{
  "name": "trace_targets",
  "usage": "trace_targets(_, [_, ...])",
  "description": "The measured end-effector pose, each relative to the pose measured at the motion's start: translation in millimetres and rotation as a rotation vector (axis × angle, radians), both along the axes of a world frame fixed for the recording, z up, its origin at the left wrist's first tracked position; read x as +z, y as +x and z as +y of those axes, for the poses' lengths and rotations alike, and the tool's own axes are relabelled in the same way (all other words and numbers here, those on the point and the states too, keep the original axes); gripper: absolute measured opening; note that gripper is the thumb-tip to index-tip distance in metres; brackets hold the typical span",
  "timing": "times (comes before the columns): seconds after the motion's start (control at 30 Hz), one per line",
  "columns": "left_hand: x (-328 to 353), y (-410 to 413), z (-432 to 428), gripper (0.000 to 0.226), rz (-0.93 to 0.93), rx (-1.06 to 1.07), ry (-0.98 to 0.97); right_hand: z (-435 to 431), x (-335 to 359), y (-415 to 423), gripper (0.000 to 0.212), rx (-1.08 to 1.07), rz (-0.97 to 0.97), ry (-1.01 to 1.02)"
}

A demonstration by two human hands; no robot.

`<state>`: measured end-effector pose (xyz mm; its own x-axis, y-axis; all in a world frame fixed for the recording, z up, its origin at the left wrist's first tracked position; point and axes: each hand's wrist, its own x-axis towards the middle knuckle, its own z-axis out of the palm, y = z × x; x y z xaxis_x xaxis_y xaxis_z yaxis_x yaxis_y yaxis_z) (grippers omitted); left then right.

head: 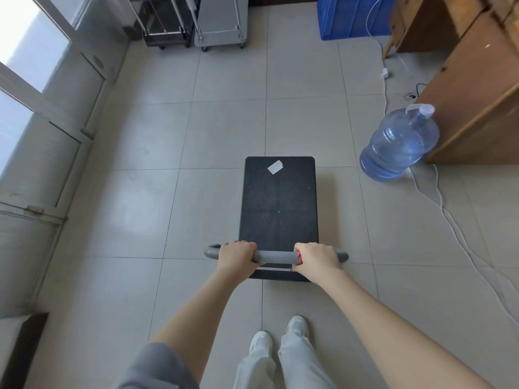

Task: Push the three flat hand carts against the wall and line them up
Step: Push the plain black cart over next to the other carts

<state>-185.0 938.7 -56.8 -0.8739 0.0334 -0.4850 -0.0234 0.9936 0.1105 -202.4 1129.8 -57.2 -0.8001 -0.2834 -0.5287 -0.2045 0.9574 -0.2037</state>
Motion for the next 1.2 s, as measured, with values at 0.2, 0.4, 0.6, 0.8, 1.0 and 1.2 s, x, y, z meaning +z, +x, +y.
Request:
trace_targets(0.2, [0.1, -34.0, 5.6, 0.027, -0.005, -0.005, -0.012, 5.8, -1.4, -36.9, 0.028, 0.027, -0.004, 0.001])
trace_targets(0.4, [4.7, -81.7, 7.9, 0.019, 0.002, -0.038, -0.039, 7.5, -2.7, -85.2, 0.024, 0.020, 0.012, 0.007])
trace_targets(0.6, [4.9, -144.6, -3.0, 0.023, 0.011, -0.049, -0.024, -5.5, -0.1, -145.6, 0.023, -0.011, 0.001, 0.011])
trace_targets(0.8, [1.3, -215.6, -16.4, 0.024, 0.025, -0.083, -0.015, -19.4, 5.0, -212.8, 0.022, -0.053, -0.034, 0.013])
trace_targets(1.0, [-0.4, -292.5, -26.0, 0.025, 0.036, -0.088, -0.018, -30.4, 10.9, -289.3, 0.021, -0.059, -0.074, 0.018])
trace_targets(1.2, [-3.9, -389.5, -34.5, 0.022, 0.062, -0.098, -0.020, -37.6, 18.3, -386.1, 0.022, -0.063, -0.078, 0.023])
